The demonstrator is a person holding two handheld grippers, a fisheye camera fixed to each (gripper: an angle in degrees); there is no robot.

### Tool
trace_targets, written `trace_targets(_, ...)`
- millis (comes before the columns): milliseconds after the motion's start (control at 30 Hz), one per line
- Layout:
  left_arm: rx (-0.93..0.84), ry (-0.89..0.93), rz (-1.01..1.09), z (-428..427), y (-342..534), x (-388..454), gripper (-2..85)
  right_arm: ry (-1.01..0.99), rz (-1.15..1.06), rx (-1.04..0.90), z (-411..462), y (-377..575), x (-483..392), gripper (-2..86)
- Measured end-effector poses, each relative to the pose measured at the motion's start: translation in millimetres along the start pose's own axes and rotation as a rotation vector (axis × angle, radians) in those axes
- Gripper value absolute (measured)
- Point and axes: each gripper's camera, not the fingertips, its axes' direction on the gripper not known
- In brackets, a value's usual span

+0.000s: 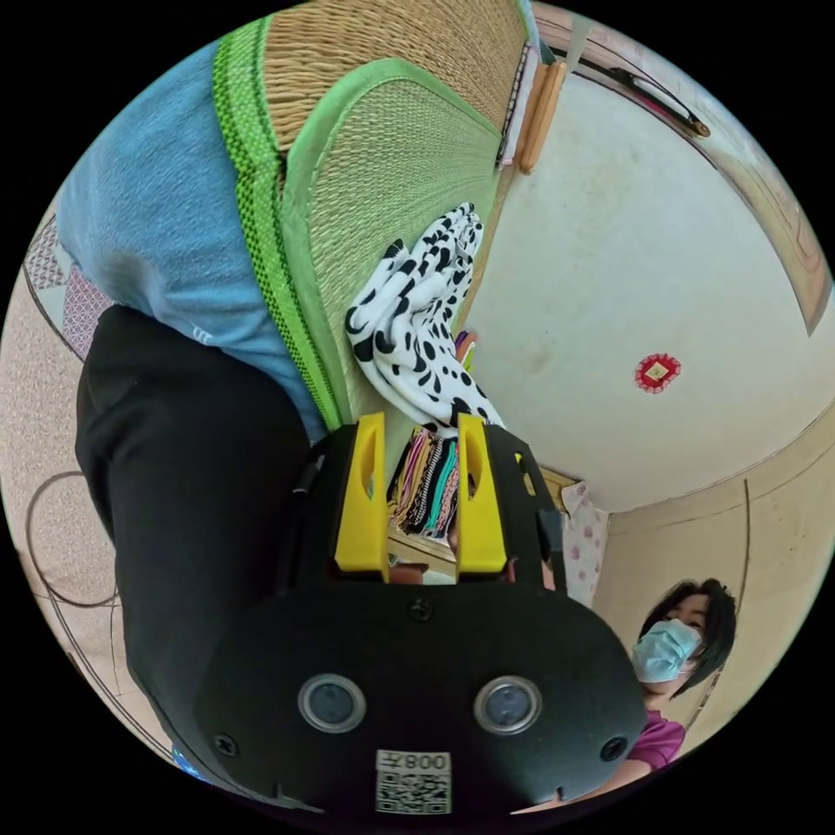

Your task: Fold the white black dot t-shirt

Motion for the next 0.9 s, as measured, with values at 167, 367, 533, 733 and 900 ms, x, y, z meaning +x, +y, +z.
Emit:
trace_targets(167, 0.095, 0.0, -0.046, -24, 2, -6, 10.5, 0.003, -0.003, 0.002, -2, 5, -3, 2.0)
trace_targets(367, 0.158, 0.005, -0.074, -45, 10, -13, 5.9, 0.015, 0.004, 0.011, -8, 12, -3, 2.0)
trace_targets(533, 0.148, -0.002, -0.026, -51, 25, -1, 4.1, 0.036, 0.024, 0.008, -18, 29, 6, 2.1)
trace_targets(733, 0.074, -0.079, 0.057, -63, 57, 17, 3.5, 0.115, 0.089, -0.031, -33, 67, 34, 2.2)
trace_targets(900, 0.045, -0.13, 0.046, -69, 87, 8, 3.4, 0.111, 0.185, -0.044, -24, 106, 77, 2.7)
